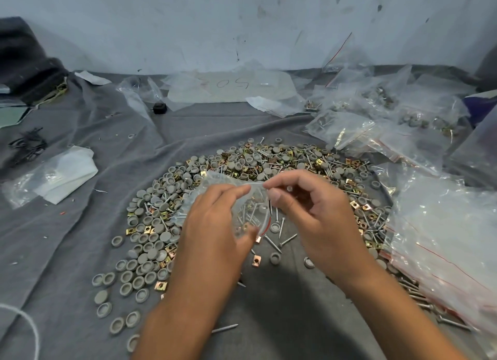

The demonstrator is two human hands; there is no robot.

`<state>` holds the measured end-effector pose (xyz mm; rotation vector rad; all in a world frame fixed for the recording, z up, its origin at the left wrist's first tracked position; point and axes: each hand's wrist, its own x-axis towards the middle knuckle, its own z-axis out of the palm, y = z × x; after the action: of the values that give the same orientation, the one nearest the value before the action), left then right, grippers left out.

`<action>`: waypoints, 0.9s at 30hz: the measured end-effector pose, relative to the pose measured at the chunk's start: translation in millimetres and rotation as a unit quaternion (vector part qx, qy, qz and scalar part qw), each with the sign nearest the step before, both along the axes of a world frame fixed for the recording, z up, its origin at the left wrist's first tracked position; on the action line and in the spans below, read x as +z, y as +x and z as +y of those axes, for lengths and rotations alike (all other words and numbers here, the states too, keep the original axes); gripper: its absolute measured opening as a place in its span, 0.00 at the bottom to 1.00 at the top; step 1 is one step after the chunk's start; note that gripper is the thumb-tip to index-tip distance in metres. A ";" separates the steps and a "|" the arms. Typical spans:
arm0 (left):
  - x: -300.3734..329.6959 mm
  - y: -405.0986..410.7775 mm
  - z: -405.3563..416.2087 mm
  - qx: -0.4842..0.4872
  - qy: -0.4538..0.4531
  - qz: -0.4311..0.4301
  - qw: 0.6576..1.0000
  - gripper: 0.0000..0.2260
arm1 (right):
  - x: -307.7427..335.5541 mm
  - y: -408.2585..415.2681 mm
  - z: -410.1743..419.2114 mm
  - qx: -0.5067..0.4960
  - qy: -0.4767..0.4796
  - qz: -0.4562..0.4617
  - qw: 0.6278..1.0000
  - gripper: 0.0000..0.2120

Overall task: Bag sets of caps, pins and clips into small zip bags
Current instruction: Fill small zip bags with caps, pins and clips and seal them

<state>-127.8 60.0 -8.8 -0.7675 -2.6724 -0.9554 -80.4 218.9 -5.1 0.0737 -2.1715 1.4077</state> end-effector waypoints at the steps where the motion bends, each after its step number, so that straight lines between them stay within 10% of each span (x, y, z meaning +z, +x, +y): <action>1: -0.4 0.1 0.2 -0.003 0.004 -0.003 1.000 0.29 | -0.7 -1.3 -2.8 -0.008 0.026 0.010 1.000 0.04; 22: 2.9 -2.4 -0.4 0.007 0.027 -0.006 1.000 0.29 | -3.7 -3.0 22.4 -0.046 0.119 -0.043 0.991 0.10; 27: 4.8 -5.2 -4.9 0.025 0.034 -0.005 0.999 0.30 | -22.4 0.8 48.0 0.007 0.366 -0.284 0.886 0.08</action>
<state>-133.0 55.2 -4.0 -0.6805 -2.6386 -1.0341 -79.6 266.8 -27.5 -0.0584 -3.0930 0.5612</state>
